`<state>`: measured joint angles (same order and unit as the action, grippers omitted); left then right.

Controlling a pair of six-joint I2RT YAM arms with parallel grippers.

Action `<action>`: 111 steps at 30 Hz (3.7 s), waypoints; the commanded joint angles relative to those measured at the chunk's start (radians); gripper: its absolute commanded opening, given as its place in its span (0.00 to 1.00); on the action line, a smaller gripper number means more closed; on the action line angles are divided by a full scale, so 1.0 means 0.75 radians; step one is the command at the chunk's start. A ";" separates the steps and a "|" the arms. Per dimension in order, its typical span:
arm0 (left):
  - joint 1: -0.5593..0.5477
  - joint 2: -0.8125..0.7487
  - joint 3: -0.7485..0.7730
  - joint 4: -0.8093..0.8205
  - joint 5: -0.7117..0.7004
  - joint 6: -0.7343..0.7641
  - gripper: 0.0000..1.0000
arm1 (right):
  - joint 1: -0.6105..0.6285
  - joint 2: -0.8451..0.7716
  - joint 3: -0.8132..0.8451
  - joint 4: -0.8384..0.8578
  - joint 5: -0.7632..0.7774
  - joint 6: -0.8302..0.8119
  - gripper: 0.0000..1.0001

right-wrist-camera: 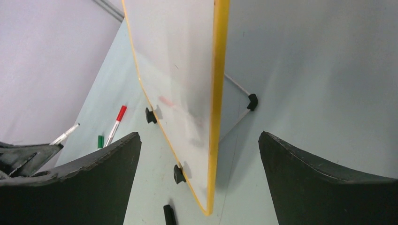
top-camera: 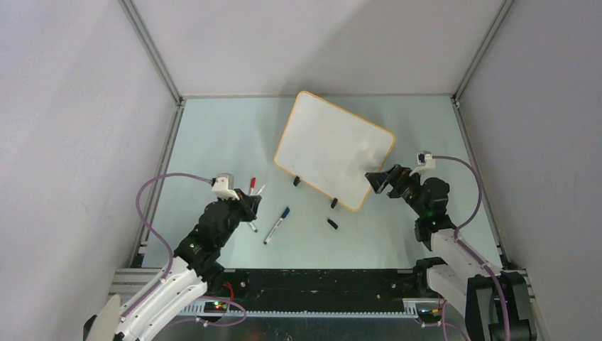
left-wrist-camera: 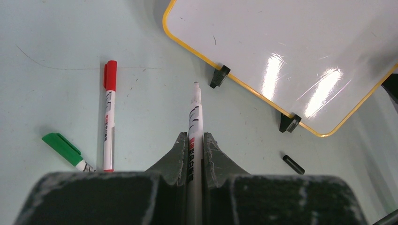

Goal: Write a sentence on the whiteboard
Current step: Move the whiteboard to the center of the board, then hold the whiteboard at the whiteboard stand.

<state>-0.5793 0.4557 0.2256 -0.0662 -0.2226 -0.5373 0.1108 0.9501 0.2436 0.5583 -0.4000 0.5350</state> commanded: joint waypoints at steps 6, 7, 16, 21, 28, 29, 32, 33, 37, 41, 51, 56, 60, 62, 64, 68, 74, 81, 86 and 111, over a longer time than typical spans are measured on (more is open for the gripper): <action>0.006 0.011 0.018 0.072 0.014 0.037 0.00 | 0.065 0.046 0.147 -0.020 0.159 0.021 0.99; 0.006 0.012 0.019 0.071 0.011 0.039 0.00 | 0.067 0.078 0.143 0.031 0.089 0.009 0.99; 0.006 -0.007 0.018 0.065 0.009 0.047 0.00 | 0.129 0.335 0.069 0.417 -0.142 -0.036 0.84; 0.005 -0.012 0.018 0.061 -0.001 0.054 0.00 | 0.058 0.407 0.051 0.537 -0.243 0.041 0.76; 0.005 0.009 0.022 0.071 -0.008 0.060 0.00 | 0.015 0.526 0.049 0.707 -0.361 0.119 0.57; 0.005 0.011 0.025 0.074 -0.003 0.060 0.00 | 0.002 0.574 0.050 0.739 -0.377 0.133 0.48; 0.005 0.018 0.024 0.078 0.008 0.062 0.00 | -0.027 0.689 0.056 0.964 -0.481 0.255 0.33; 0.005 0.018 0.023 0.079 0.010 0.061 0.00 | -0.042 0.742 0.062 1.007 -0.517 0.306 0.26; 0.007 0.012 0.023 0.075 0.010 0.060 0.00 | -0.062 0.856 0.098 1.118 -0.570 0.375 0.02; 0.004 -0.018 0.022 0.057 0.010 0.060 0.00 | -0.058 0.903 0.119 1.157 -0.611 0.392 0.00; 0.006 -0.029 0.012 0.066 0.024 0.058 0.00 | 0.047 0.964 0.233 1.174 -0.851 0.361 0.00; 0.006 -0.021 0.011 0.071 0.034 0.057 0.00 | 0.083 1.001 0.291 1.191 -0.943 0.354 0.00; 0.005 -0.022 0.010 0.068 0.034 0.057 0.00 | 0.062 1.026 0.306 1.158 -0.923 0.344 0.00; 0.007 -0.022 0.011 0.068 0.034 0.056 0.00 | 0.056 1.027 0.306 1.134 -0.900 0.336 0.00; 0.006 -0.021 0.014 0.066 0.032 0.056 0.00 | 0.059 1.015 0.305 1.065 -0.860 0.300 0.00; 0.007 -0.020 0.012 0.066 0.030 0.058 0.00 | 0.106 0.952 0.263 0.963 -0.719 0.150 0.00; 0.005 -0.031 0.012 0.059 0.033 0.056 0.00 | 0.142 0.873 0.266 0.806 -0.661 0.013 0.12; 0.005 -0.031 0.010 0.060 0.039 0.057 0.00 | 0.117 0.920 0.280 0.848 -0.694 0.097 0.31; 0.006 -0.031 0.012 0.064 0.038 0.057 0.00 | 0.097 0.918 0.281 0.839 -0.693 0.119 0.54; 0.005 -0.080 0.006 0.050 0.019 0.068 0.00 | 0.027 0.706 0.306 0.610 -0.826 0.058 0.99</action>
<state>-0.5793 0.4030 0.2253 -0.0467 -0.2031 -0.5137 0.1467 1.5288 0.4370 1.0637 -0.9531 0.6250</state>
